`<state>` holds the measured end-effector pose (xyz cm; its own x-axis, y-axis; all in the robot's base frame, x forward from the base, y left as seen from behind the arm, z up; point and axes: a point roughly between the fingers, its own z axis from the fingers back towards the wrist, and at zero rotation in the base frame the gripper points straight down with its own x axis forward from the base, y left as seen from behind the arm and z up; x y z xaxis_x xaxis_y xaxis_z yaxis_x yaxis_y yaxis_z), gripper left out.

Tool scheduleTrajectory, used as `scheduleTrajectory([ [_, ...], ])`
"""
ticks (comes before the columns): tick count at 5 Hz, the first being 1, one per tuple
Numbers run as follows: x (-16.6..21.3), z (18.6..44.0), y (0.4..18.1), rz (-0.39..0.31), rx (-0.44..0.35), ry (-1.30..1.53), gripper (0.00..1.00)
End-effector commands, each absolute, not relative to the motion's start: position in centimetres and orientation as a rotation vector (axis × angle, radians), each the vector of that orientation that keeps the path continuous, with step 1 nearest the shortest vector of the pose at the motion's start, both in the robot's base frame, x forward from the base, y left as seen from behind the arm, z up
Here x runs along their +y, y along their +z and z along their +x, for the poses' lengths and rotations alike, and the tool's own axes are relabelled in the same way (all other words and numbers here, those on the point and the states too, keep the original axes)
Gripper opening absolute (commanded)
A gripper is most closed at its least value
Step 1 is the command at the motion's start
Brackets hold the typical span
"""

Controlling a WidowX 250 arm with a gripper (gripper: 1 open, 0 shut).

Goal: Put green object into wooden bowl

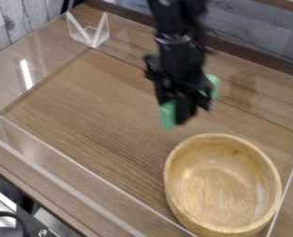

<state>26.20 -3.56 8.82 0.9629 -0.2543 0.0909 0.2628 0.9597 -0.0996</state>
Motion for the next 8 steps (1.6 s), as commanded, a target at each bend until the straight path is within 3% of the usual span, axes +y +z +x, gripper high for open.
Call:
scheduleTrajectory([
  [1, -6.1, 25.4, 9.1, -0.121, -0.118, -0.274, 0.0],
  [2, -8.2, 24.3, 8.1, -0.128, -0.108, -0.289, 0.0],
  [3, -9.9, 24.4, 8.2, -0.137, -0.103, -0.324, 0.0],
  [4, -10.6, 24.7, 8.5, -0.147, -0.104, -0.356, 1.0],
  [6, -12.3, 24.1, 8.0, -0.152, -0.089, -0.453, 1.0],
  [8, -12.0, 23.3, 9.2, -0.136, -0.094, -0.448, 1.0],
])
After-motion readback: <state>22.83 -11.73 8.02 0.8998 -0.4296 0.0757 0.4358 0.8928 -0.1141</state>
